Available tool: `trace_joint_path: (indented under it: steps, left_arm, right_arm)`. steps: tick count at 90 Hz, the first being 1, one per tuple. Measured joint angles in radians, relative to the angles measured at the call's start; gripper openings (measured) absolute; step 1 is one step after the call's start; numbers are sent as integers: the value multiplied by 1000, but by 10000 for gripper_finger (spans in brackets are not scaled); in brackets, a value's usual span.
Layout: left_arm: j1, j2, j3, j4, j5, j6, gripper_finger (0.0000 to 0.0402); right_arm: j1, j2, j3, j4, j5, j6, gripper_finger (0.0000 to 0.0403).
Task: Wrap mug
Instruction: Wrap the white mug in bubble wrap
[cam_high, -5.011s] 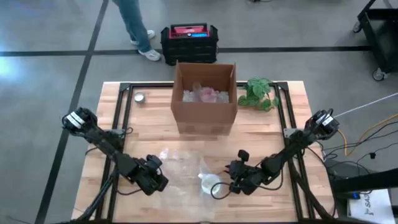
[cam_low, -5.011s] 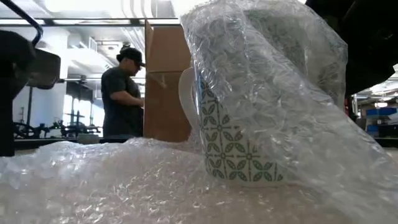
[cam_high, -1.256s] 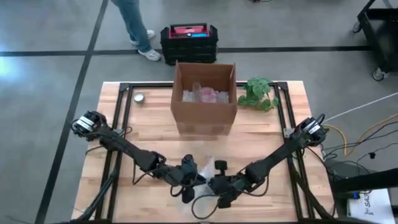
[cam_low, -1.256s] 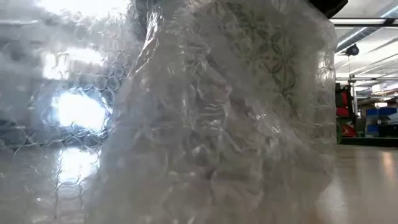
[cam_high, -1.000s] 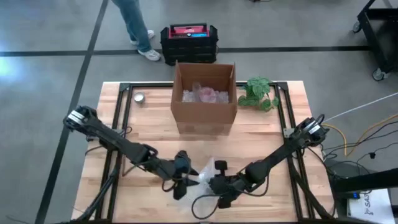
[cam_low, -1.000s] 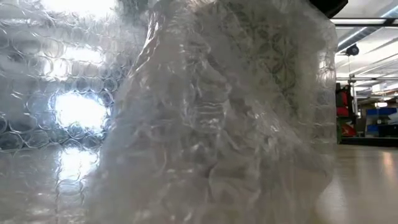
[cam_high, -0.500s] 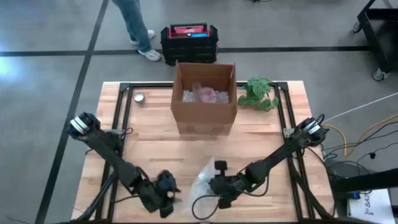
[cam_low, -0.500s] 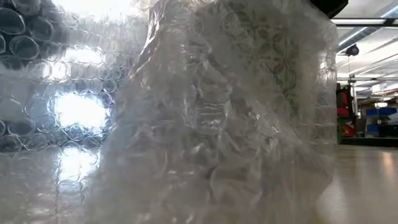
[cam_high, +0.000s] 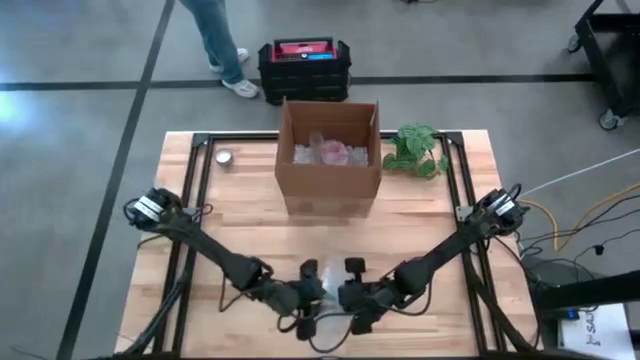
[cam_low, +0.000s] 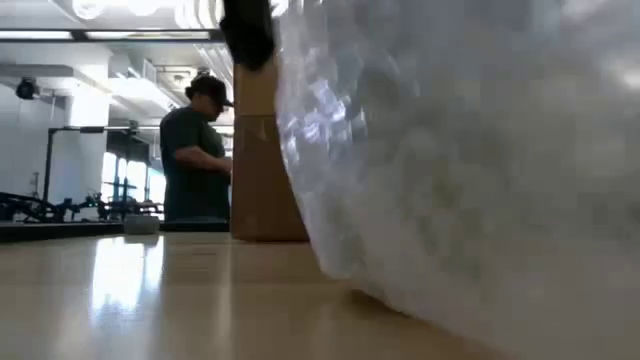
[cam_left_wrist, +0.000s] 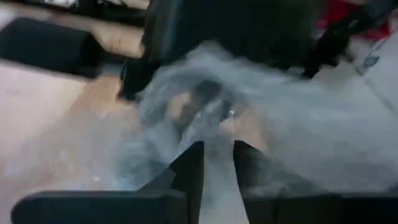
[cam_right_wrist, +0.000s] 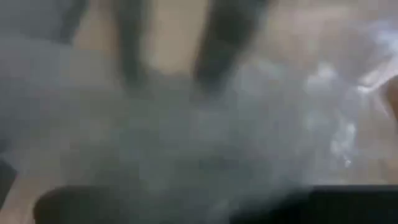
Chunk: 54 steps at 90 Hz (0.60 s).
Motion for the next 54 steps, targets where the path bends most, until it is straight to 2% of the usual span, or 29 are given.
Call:
trace_joint_path:
  steps: [20, 41, 54]
  left_arm:
    - [20, 50, -5, 20, 1, -76, 33]
    - [21, 46, -9, 14, 1, -67, 23]
    - [21, 46, -10, 14, 1, -65, 23]
  right_arm:
    - [0, -21, -1, -38, -9, 0, 18]
    - [2, -132, 66, -261, -17, 23, 18]
    - [3, -145, 71, -212, -24, 21, 18]
